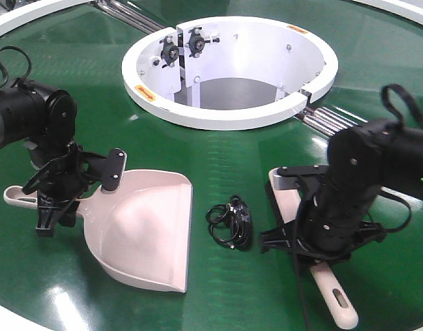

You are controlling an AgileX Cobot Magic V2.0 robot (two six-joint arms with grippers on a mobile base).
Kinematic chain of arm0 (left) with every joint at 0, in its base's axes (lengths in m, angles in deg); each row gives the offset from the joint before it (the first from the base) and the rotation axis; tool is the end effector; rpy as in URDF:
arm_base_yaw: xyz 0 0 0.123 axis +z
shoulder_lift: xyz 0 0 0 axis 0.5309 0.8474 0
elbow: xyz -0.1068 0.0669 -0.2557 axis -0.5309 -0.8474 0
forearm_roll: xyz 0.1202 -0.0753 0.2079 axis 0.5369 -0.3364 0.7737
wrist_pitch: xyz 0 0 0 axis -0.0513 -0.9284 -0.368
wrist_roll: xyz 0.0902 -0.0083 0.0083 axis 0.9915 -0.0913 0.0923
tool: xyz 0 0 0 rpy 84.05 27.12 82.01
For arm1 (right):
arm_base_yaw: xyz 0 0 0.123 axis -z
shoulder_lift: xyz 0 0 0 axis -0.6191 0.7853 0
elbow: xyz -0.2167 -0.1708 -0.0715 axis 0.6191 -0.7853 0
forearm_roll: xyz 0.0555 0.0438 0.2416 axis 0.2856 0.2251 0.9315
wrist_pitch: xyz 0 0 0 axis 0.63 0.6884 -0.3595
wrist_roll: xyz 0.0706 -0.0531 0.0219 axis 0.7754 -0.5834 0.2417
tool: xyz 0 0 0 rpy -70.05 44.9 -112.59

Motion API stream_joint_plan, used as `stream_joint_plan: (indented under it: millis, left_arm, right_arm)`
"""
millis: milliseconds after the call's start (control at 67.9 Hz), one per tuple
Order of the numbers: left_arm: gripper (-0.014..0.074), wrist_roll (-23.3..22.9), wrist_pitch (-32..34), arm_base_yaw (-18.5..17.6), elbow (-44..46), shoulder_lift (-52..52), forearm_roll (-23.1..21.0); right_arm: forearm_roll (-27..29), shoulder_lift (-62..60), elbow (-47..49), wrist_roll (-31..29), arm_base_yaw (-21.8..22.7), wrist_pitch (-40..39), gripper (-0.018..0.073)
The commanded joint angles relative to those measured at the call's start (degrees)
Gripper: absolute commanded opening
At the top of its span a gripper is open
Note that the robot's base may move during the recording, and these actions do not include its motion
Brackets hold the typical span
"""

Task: Clean and inspect green conveyor with broom and dustpan
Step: 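Sweep the black cable bundle into the dustpan with the right-held brush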

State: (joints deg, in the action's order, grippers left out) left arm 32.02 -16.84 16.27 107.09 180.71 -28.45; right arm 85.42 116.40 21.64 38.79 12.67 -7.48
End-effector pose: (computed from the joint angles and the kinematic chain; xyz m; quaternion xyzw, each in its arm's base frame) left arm 0.3571 -0.0903 0.2093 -0.7158 -0.6960 -0.0482 0.0302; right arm 0.2619 0.1320 0.2206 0.0574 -0.9978 -0.0290 0.0135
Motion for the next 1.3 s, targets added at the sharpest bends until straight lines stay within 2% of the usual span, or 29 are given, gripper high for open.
stream_joint_plan:
  millis: [0,192,589,825,1002,1282]
  left_arm:
    - [-0.0008,0.15,-0.91,-0.49,1.50,-2.84,-0.17]
    - [-0.0008,0.15,-0.91,-0.49,1.50,-2.84,-0.17]
    - [-0.0008,0.15,-0.91,-0.49,1.50,-2.84,-0.17]
    - [-0.0008,0.15,-0.91,-0.49,1.50,-2.84,-0.17]
    - [-0.0008,0.15,-0.91,-0.49,1.50,-2.84,-0.17]
    - [-0.0008,0.15,-0.91,-0.49,1.50,-2.84,-0.17]
  right_arm:
    - [-0.99,0.91,4.80,1.65,-0.40,5.23,-0.0005]
    - [-0.60,4.26,8.27,3.90,-0.72,5.82,-0.0005]
    - [0.84,11.96,15.82,1.88,-2.27,9.59,-0.0005]
    - [8.85,14.57,18.53,-2.45,-3.07,9.08,-0.0005]
    - [8.41,17.06,22.70,-2.71,-8.13,9.55,-0.0005]
    - [14.82,24.24,34.22,-4.53,-15.21,9.55,-0.0005]
